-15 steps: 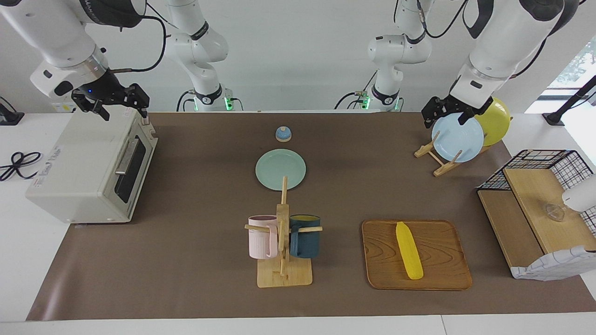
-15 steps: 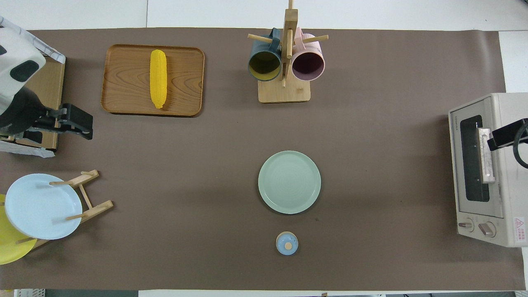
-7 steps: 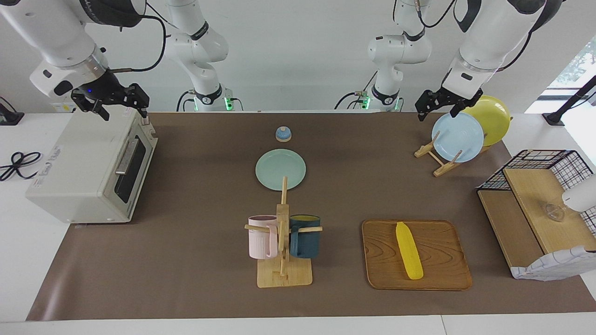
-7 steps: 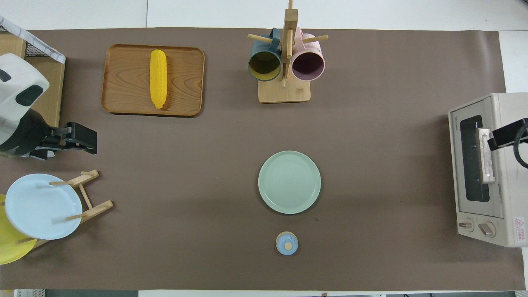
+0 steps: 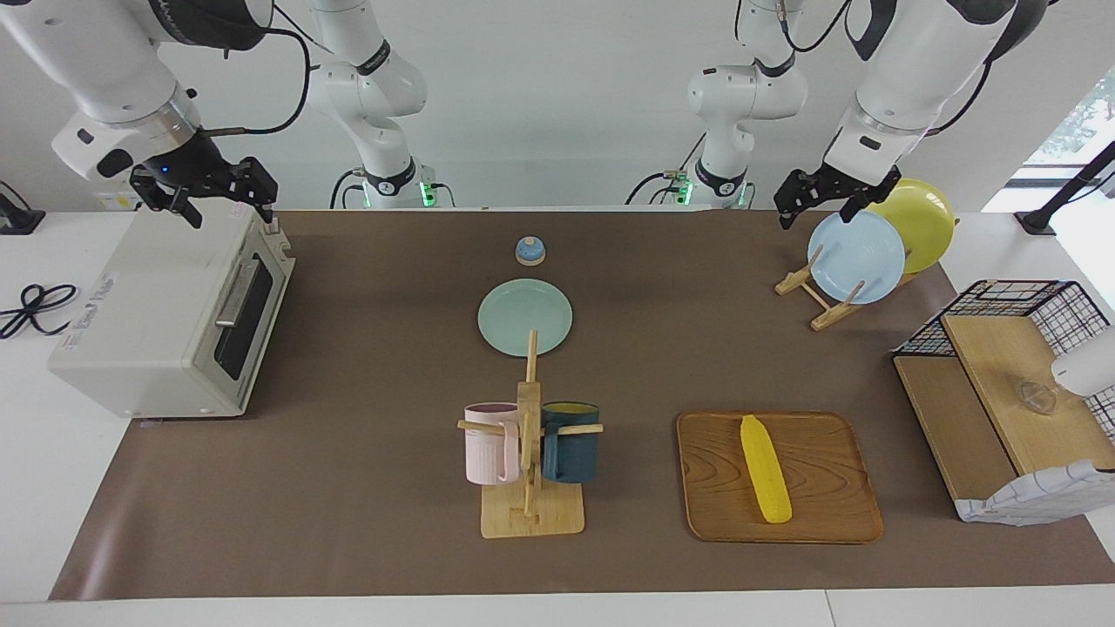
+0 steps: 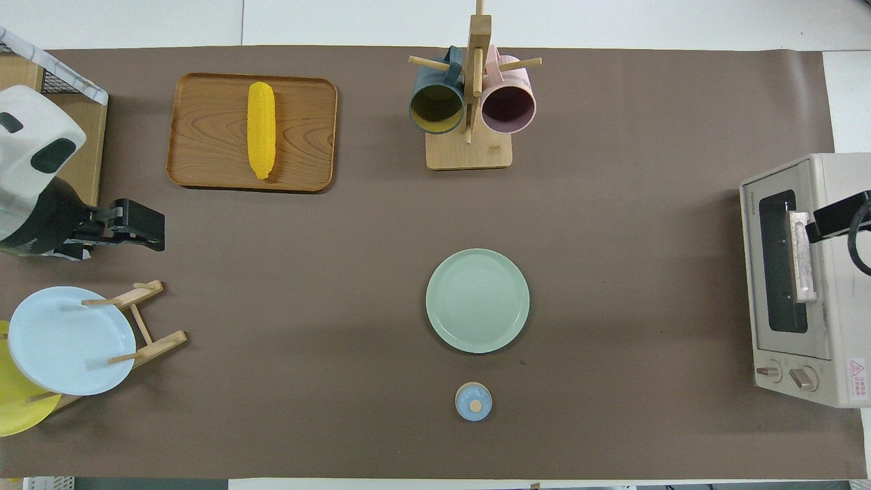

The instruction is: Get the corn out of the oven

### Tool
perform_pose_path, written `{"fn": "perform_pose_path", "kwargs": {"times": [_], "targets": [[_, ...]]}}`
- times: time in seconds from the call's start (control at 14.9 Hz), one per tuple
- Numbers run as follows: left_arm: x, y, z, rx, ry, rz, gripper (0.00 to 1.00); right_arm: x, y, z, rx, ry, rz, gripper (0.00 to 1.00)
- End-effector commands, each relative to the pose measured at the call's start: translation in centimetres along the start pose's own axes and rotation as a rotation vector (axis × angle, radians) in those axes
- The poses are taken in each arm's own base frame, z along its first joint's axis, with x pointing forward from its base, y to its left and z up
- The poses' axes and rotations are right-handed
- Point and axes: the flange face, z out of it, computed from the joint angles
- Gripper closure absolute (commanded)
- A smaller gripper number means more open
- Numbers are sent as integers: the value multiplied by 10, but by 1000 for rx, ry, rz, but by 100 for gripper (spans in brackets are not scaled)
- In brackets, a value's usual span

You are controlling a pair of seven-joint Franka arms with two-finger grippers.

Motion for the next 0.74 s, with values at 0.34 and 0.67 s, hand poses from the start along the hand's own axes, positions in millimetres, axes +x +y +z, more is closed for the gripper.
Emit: {"fn": "perform_pose_path", "kwargs": {"times": [0.34, 0.67], "targets": [[-2, -1, 2, -39, -3, -11, 0, 3, -2, -2, 1, 15, 10, 0], [-2, -1, 2, -44, -3, -9, 0, 3, -3, -2, 1, 15, 8, 0]]}}
